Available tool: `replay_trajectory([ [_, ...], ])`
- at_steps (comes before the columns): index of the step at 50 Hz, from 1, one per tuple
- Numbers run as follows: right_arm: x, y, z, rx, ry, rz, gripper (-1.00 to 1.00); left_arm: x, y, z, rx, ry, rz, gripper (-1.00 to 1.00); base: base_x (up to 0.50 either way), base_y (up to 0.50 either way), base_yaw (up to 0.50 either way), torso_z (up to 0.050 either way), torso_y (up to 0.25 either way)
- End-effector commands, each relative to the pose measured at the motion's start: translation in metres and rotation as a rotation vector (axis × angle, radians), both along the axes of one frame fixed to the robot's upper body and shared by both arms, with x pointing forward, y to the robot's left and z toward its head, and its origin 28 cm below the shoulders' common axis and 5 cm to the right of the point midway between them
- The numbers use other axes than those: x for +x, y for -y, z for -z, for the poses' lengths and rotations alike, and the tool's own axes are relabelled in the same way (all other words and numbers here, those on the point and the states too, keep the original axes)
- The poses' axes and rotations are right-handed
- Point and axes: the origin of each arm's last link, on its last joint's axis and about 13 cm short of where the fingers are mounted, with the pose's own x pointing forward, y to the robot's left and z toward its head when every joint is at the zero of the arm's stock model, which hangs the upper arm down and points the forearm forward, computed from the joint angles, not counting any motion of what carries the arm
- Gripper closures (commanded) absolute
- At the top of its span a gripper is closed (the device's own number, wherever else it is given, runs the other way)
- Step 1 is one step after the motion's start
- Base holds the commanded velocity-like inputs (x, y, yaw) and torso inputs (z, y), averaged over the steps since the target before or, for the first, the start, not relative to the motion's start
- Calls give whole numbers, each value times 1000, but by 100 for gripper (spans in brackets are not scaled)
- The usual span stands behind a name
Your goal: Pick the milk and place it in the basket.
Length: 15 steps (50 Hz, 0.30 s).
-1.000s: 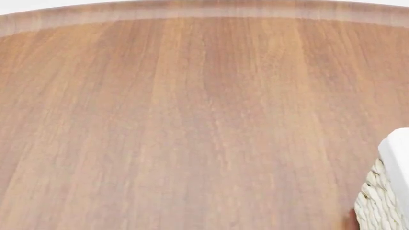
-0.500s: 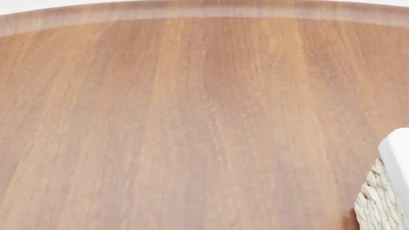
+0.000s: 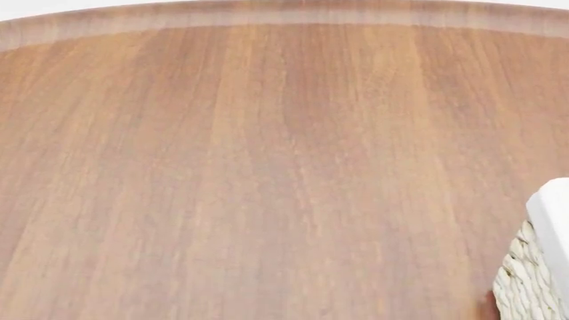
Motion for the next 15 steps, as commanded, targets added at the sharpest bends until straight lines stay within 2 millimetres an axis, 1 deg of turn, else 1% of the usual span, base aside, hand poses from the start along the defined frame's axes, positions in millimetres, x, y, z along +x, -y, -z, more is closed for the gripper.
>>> replay_trajectory([
  [1,-1,-7,-27,35,213,-101,-100,-2,-3,1,12,9,-17,-100,0,0,0,0,0],
  [13,-5,-17,-46,77,450,-251,-100,-1,-2,2,12,4,-17,-100,0,0,0,0,0],
  [15,-8,-20,-52,96,529,-295,-100,-1,-2,2,12,4,-16,-100,0,0,0,0,0],
])
